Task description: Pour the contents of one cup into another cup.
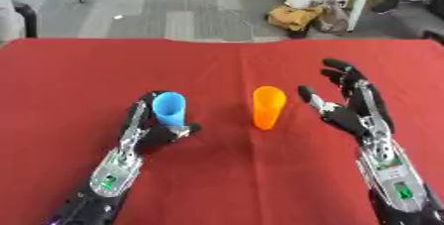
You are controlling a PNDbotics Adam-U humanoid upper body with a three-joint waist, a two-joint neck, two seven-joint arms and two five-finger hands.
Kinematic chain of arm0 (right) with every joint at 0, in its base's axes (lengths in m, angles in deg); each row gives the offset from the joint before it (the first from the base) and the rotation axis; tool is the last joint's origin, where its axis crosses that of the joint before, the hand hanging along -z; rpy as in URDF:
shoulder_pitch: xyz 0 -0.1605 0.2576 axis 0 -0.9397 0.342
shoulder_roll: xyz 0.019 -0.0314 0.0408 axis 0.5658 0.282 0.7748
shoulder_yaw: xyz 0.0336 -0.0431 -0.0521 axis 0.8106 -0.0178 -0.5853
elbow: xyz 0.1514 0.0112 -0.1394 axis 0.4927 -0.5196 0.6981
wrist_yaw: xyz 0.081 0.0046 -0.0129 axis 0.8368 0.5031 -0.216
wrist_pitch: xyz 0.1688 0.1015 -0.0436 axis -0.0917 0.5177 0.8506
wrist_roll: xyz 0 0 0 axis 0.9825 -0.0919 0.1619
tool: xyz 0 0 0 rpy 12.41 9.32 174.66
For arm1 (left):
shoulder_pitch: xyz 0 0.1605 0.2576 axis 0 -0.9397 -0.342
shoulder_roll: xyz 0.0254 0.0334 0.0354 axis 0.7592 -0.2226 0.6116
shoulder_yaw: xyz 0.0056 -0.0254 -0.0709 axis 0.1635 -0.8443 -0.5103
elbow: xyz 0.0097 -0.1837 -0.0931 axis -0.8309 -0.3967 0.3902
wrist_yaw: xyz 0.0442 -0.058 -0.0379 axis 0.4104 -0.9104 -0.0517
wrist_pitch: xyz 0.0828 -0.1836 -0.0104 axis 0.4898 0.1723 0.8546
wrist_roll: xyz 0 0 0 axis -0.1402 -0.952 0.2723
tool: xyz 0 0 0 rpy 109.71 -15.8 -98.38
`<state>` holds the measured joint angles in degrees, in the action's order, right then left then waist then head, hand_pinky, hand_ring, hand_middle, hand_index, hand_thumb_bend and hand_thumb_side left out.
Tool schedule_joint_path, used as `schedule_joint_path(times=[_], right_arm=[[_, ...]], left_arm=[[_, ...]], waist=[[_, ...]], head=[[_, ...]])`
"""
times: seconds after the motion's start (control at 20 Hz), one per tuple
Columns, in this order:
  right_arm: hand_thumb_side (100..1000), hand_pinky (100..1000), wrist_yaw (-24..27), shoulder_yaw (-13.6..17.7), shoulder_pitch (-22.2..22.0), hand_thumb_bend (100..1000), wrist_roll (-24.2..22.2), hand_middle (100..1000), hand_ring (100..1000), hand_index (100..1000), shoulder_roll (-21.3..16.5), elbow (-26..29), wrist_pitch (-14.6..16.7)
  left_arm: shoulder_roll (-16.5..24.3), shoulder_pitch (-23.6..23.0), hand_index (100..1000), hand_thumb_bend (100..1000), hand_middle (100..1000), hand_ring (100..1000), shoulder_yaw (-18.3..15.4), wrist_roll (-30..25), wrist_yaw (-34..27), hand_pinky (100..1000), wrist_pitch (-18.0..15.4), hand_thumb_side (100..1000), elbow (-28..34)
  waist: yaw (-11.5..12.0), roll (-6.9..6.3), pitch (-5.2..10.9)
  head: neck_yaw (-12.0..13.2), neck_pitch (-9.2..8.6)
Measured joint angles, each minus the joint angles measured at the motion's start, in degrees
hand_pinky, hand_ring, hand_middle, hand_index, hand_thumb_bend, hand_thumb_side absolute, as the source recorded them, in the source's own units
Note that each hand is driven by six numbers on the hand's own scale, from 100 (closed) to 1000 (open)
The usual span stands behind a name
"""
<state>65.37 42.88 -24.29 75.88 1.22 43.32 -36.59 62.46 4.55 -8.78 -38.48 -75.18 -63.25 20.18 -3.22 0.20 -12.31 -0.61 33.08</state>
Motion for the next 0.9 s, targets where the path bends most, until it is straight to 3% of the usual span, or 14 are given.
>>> schedule_joint_path(times=[0.3,0.6,0.9], right_arm=[[314,948,0.0,0.0,0.0,568,-0.03,824,843,837,0.09,0.0,0.02],[315,947,0.01,0.0,0.0,567,-0.08,821,842,837,0.09,0.0,0.07],[316,947,0.01,0.03,0.01,566,-0.08,821,842,836,0.1,0.0,0.07]], left_arm=[[0.0,0.14,694,763,531,494,0.0,-0.67,0.11,634,-0.43,100,-0.24],[-0.01,0.17,671,530,460,427,0.0,-0.59,0.13,570,-0.67,100,-0.3],[-0.07,-0.03,603,470,367,329,0.0,0.56,0.12,455,-1.17,100,0.31]], waist=[[-0.04,0.0,0.0],[-0.07,0.02,0.0],[-0.05,0.07,-0.03]], head=[[-0.03,-0.03],[-0.06,-0.26],[-0.08,-0.44]])
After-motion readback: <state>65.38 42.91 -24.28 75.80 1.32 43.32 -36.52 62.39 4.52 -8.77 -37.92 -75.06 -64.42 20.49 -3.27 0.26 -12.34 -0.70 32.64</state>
